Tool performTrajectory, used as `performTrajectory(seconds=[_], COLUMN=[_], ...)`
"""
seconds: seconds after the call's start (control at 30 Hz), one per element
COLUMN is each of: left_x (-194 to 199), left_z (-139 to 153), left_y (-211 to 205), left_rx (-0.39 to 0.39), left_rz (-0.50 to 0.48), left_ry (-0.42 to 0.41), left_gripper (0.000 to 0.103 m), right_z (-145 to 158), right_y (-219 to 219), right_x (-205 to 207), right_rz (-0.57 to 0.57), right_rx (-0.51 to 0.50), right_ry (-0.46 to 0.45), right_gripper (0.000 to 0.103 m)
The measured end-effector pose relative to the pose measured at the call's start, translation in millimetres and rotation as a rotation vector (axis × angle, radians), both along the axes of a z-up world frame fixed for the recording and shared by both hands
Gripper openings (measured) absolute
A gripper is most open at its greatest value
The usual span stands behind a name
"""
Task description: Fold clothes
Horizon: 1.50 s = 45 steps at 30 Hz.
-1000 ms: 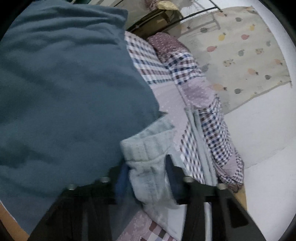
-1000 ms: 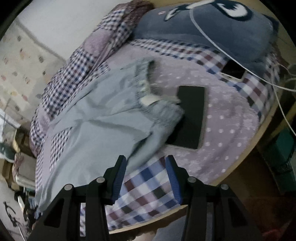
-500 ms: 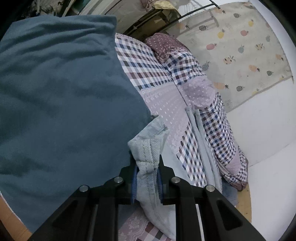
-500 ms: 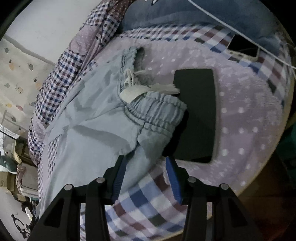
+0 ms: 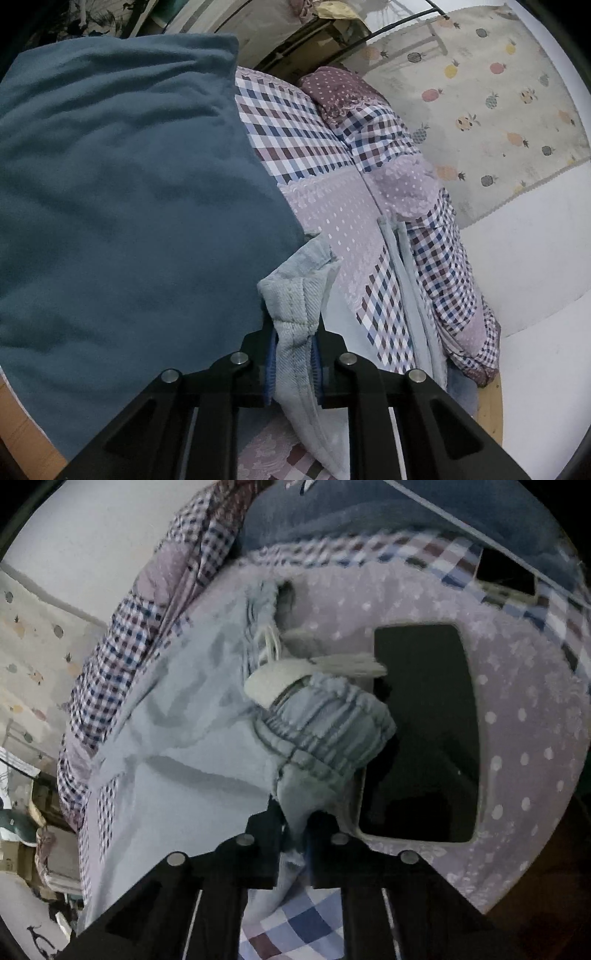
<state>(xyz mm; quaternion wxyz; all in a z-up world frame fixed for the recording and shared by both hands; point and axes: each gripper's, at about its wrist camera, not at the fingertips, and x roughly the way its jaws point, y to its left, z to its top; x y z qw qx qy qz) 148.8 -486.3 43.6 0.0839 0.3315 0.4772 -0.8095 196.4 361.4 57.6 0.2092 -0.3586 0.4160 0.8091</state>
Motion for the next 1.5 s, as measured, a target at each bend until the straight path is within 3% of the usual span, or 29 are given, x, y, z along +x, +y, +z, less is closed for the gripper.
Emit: performTrajectory(seconds=[0.23,0.4,0.53,0.93,1.03,1.2,1.3,1.5], left_x=[2,10,25,101,102,97,106,138], left_z=[29,57,76,117,107,67,49,12], left_y=[8,21,31,48,53,47,43,39], left_rx=[-0.010,-0.019,-0.038,0.001,-0.035,-0.021,-0.008,0.030], left_rz=[-0.036,-0.090,-0.125,-0.151,-0.166,-0.146,-0.126,-0.094], left_ry=[0.035,0.081,0.113,0.236,0.215,0.095,0.057,-0.011], left_gripper=[0.013,0.012,0.012,0.012,0.012,0.012,0.012,0.012], right_z=[45,68,64,44,28,-2,-1,22], right_y=[10,32,31,42,48,49,47,35], right_x=[22,50,65,154,156,145,142,136], right_rz=[-0.054,-0.084,-0.076,-0.219,-0.186,-0.148,-0.134,-0.107], right_rx=[0.069,0.106,0.098,-0.016,-0.049,-0.138,-0.105,0.043], right_ry=[0.106,0.118,0.118,0.197,0.139,-0.010,-0.073,-0.205], right_gripper=[0.003,0.001,0.001,0.002,0.003,0.007,0.009,0.031])
